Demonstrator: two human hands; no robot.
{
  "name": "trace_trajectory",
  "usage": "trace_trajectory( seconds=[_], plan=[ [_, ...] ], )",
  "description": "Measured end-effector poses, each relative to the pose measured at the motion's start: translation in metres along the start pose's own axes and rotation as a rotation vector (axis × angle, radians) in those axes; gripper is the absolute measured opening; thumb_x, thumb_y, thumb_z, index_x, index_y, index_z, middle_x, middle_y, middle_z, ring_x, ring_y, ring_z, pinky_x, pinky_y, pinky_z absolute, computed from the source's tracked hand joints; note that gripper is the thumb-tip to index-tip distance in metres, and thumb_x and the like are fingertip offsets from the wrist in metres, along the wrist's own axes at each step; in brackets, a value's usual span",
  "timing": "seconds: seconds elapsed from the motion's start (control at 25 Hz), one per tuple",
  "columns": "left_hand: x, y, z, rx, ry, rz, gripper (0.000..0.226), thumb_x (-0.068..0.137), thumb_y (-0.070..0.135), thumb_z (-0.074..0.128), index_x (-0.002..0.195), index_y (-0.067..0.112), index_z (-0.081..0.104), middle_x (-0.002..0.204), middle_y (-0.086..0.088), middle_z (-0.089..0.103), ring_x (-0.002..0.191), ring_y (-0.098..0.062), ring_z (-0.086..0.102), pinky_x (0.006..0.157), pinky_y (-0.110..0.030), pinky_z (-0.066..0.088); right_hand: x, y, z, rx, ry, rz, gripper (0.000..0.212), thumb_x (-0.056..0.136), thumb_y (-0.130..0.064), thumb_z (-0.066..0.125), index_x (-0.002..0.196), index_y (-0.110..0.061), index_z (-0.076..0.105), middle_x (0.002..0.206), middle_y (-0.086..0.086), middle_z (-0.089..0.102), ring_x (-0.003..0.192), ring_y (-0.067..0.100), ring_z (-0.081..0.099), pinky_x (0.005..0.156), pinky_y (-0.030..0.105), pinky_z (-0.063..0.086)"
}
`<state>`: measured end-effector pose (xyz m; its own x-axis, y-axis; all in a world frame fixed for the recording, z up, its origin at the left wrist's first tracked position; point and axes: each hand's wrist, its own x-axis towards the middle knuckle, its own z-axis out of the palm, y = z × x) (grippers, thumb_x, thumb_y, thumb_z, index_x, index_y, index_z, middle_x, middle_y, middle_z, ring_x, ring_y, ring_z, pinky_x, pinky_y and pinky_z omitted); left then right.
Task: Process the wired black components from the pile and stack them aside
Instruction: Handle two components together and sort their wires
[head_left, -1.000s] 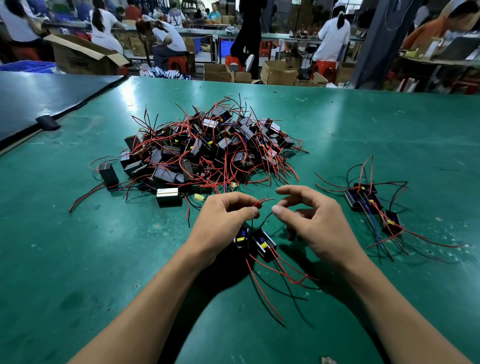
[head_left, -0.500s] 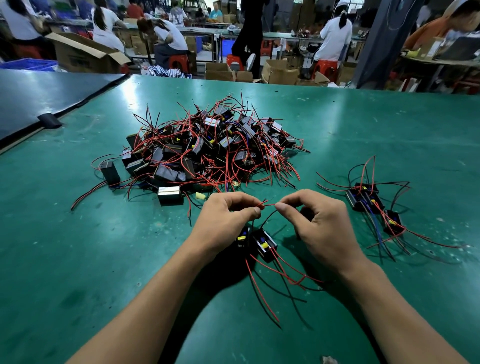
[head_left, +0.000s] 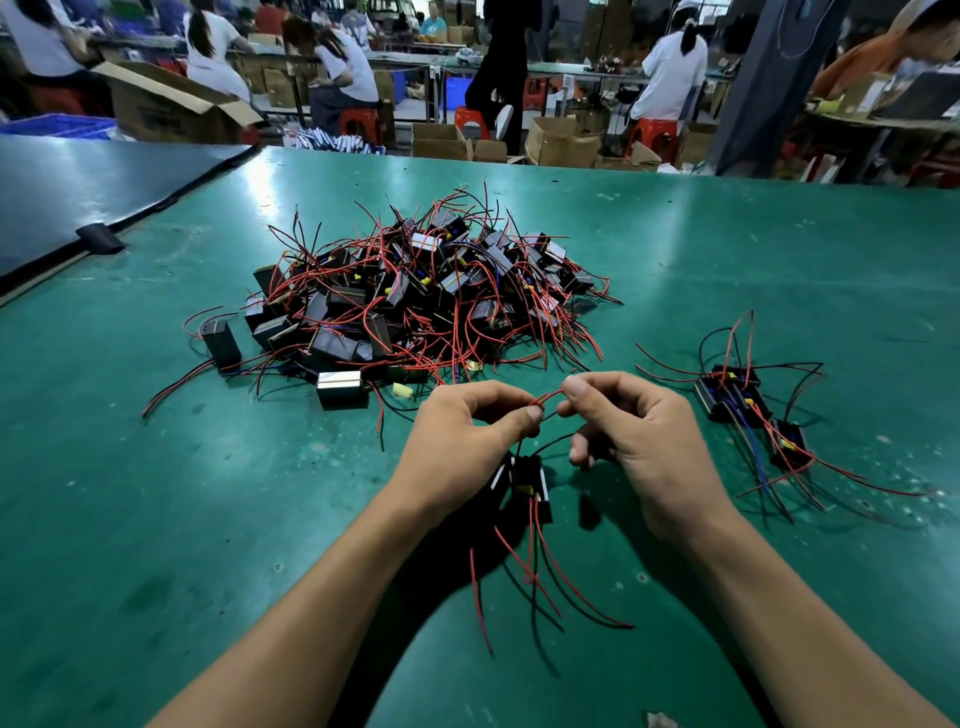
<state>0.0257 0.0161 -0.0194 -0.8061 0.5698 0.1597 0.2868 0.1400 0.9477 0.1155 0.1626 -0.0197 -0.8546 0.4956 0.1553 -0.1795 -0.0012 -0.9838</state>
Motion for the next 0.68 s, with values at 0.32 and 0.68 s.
trace_trajectory(
  seconds=[0.32, 0.68],
  plan=[
    [-0.001, -0.001, 0.003, -0.065, -0.004, -0.033, 0.007, 0.088, 0.016, 0.071, 0.091, 0.013, 0.077, 0.08, 0.0, 0.076, 0.073, -0.007, 0.069, 0.074, -0.023, 0.055, -0.003, 0.014, 0.008, 0.053, 0.015, 0.116, 0.023, 0.079, -0.033, 0.079, 0.097, -0.018, 0.077, 0.067, 0.01, 0.066, 0.046, 0.015, 0.054, 0.043, 0.025, 0.046],
    [-0.004, 0.004, 0.004, 0.04, 0.162, 0.078, 0.014, 0.089, 0.017, 0.07, 0.102, 0.021, 0.073, 0.078, 0.003, 0.074, 0.067, -0.006, 0.064, 0.063, -0.027, 0.049, 0.002, 0.013, 0.005, 0.089, 0.051, 0.052, 0.008, 0.096, -0.016, 0.065, 0.1, -0.009, 0.064, 0.099, 0.01, 0.077, 0.042, 0.013, 0.053, 0.045, 0.021, 0.046]
  ],
)
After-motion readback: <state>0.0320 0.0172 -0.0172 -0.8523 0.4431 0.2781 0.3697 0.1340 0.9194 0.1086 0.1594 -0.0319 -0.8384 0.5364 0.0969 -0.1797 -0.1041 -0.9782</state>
